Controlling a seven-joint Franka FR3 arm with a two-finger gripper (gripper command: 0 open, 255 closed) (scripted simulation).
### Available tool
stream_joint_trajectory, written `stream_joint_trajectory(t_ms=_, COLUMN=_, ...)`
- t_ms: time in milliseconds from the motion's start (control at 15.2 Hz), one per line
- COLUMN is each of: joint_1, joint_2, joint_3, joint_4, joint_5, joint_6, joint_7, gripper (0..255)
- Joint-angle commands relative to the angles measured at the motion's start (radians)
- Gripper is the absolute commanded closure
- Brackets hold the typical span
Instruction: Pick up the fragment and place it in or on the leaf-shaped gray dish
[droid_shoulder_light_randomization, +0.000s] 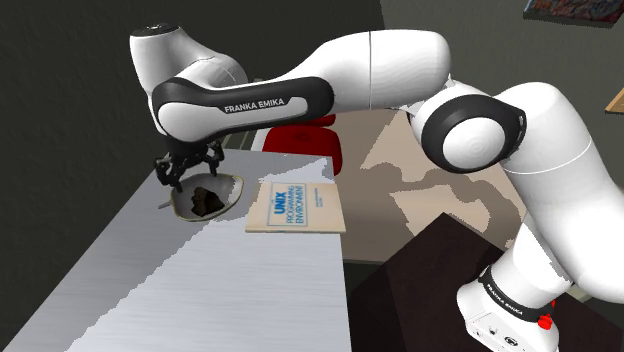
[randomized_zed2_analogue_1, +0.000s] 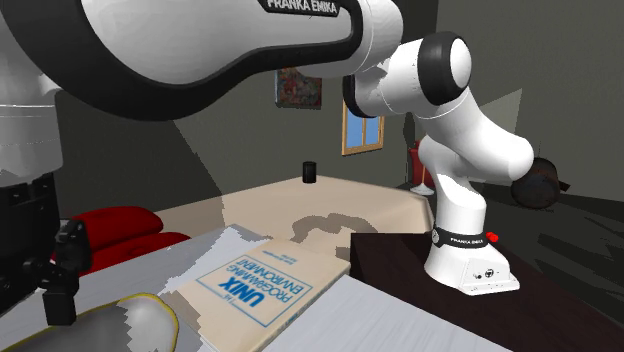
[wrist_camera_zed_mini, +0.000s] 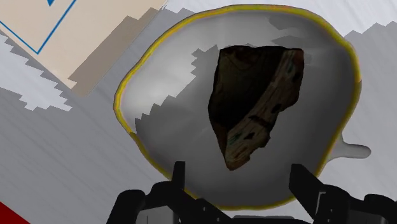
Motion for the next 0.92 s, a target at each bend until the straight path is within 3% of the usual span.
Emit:
stream_joint_trajectory(t_ms=0, joint_1=0.0, joint_2=0.0, joint_3=0.0, joint_4=0.0, joint_5=0.0, joint_6=0.0, joint_7=0.0, gripper=0)
stream_joint_trajectory(t_ms=330, joint_1=0.017, joint_2=-0.003, joint_3=0.002, joint_4=0.124, joint_5=0.004, joint_6=-0.125, joint_7=-0.011, gripper=0)
stream_joint_trajectory(t_ms=858, joint_1=0.017, joint_2=-0.002, joint_3=0.001, joint_4=0.124, joint_5=0.005, joint_6=-0.125, joint_7=-0.011, gripper=0)
